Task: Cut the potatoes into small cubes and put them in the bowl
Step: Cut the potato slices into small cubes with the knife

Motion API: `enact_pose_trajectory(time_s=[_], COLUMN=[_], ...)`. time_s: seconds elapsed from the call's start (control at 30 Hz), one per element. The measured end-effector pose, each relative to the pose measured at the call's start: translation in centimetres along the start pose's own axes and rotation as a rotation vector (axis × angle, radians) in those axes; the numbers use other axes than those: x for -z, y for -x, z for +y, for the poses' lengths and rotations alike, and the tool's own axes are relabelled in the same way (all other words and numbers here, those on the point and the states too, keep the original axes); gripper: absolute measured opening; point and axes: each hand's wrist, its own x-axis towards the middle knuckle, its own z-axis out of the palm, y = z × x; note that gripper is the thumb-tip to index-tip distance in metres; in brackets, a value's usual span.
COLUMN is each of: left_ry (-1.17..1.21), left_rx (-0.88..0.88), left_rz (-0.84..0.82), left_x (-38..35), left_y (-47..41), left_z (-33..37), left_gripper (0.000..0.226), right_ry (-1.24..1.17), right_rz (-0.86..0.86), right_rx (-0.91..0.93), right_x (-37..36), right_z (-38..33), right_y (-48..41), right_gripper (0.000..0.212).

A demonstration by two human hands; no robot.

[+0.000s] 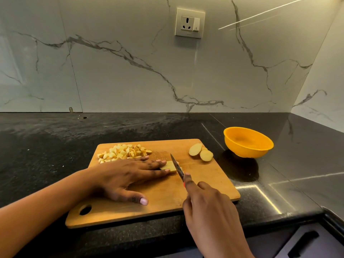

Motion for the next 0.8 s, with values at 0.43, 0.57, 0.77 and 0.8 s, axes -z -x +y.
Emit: enact_pose_trajectory(time_s=[0.43,0.57,0.77,0.8], left_ry=[-0.015,-0.025,-0.048,-0.051], left_rx=[-0.001,0.016,0.011,0.006], left_rz=[0.007,0.001,0.002,0.009], left_x=[0.0,-0.1,-0.2,-0.2], left_y=[-0.1,-0.1,-0.1,-0.1], left_z=[-0.2,-0.2,-0.2,0.0], left_gripper=[0.088,0.088,0.089,0.089], right_ry=[0.131,0.133,0.087,0.073], right_rz=[-0.084,-0.146,-0.219,-0.21], right_rx=[0.021,0.01,0.031,0.026], right_x=[-2.2,-2.4,-0.5,-0.1], right_z=[-1.0,-1.1,-0.3,-0.2], right_y=[-1.9,-3.1,0.5,0.8], right_gripper=[0.056,0.054,0.06,0.058])
